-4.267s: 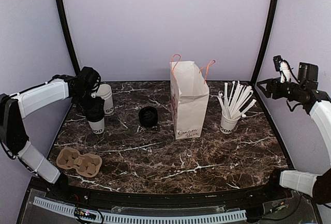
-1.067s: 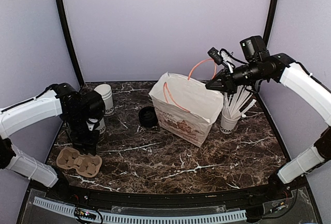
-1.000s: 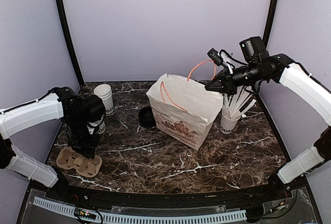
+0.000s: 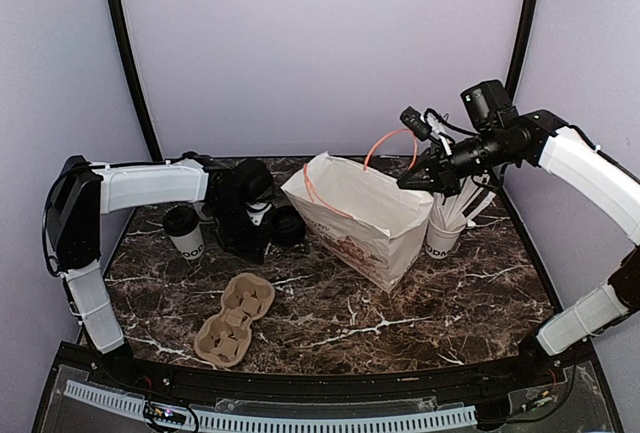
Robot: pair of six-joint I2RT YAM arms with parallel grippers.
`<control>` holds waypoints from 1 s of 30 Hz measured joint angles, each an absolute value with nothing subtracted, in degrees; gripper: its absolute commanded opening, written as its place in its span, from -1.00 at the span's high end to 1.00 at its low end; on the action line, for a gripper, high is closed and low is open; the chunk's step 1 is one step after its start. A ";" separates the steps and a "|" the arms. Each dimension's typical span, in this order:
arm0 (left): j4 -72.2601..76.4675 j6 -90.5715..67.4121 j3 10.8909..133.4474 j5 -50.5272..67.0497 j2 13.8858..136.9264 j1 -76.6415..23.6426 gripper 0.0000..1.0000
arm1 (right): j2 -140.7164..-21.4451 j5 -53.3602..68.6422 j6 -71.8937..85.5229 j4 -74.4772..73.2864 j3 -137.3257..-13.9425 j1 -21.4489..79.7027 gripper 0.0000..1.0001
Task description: Pack the takeout coffee
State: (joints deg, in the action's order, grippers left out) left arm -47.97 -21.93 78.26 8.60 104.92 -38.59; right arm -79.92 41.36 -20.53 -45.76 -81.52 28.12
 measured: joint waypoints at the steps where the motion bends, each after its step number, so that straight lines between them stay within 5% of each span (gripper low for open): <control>1: -47.64 -21.45 78.76 8.60 104.92 -38.59 0.99 | -79.92 41.36 -20.80 -46.06 -81.52 28.12 1.00; 3: -47.31 -20.62 79.09 8.56 104.92 -38.63 0.84 | -79.92 41.39 -21.08 -46.57 -81.52 28.12 1.00; 6: -47.88 -19.90 78.78 7.81 104.36 -39.11 0.37 | -79.90 41.69 -21.63 -46.81 -81.52 28.12 1.00; 12: -51.46 -22.74 75.40 5.06 91.29 -41.23 0.03 | -79.90 42.26 -22.24 -46.81 -81.47 28.12 1.00; 20: -57.54 -30.57 68.73 4.38 79.77 -45.25 -0.16 | -79.92 42.33 -22.85 -46.89 -81.47 28.12 1.00; 23: -58.67 -33.19 65.28 4.32 81.19 -48.07 -0.41 | -79.94 42.41 -23.14 -46.92 -81.47 28.12 1.00; 30: -58.00 -38.19 63.37 4.82 83.94 -52.58 -0.37 | -80.03 42.39 -23.33 -46.92 -81.47 28.12 1.00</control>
